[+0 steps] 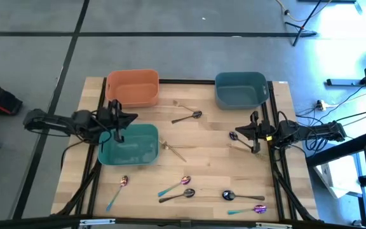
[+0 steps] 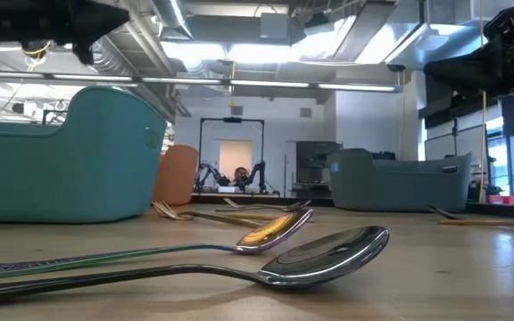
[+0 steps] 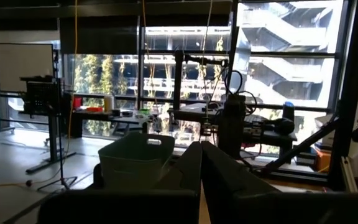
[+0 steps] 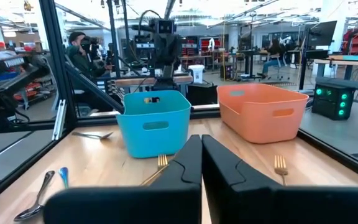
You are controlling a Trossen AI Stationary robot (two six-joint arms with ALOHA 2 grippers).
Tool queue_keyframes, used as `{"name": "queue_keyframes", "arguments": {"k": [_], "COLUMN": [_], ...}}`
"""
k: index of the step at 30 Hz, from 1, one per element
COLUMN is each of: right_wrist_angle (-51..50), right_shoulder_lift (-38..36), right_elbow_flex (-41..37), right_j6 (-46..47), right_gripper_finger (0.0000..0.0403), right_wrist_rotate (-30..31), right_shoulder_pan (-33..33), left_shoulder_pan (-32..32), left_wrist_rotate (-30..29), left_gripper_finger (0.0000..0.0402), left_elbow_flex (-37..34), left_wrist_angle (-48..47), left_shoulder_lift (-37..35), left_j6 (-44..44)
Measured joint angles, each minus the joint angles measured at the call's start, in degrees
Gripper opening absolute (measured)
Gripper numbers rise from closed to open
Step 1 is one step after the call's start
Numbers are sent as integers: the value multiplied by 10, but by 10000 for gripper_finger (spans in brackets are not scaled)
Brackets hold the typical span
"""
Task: Sort silverware by color (type)
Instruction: Adjust the bottom blue bin
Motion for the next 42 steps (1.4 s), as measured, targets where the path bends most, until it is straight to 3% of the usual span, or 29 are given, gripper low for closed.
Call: {"name": "queue_keyframes", "arguments": {"k": [15, 24, 28, 31, 37, 42], "right_wrist_angle": [-40, -21, -23, -27, -31, -36], "right_shoulder_lift": [0, 0, 0, 6, 37, 67], "right_elbow_flex": [0, 0, 0, 0, 0, 0], "right_j6": [-3, -1, 33, 60, 77, 91], "right_gripper_finger": [1, 1, 1, 5, 75, 149], "right_wrist_rotate": [-1, 0, 0, 22, 26, 1], "right_shoulder_pan": [0, 0, 0, 0, 0, 0], "left_shoulder_pan": [0, 3, 13, 27, 47, 52], "left_wrist_rotate": [2, -25, -16, 26, 81, 90], "left_gripper_finger": [2, 4, 36, 78, 149, 166], "left_elbow_flex": [217, 297, 339, 381, 484, 530], "left_wrist_angle": [-1, -4, -36, -90, -200, -241], "left_shoulder_lift": [335, 455, 499, 534, 612, 684], "left_j6": [9, 7, 15, 4, -12, -19]}}
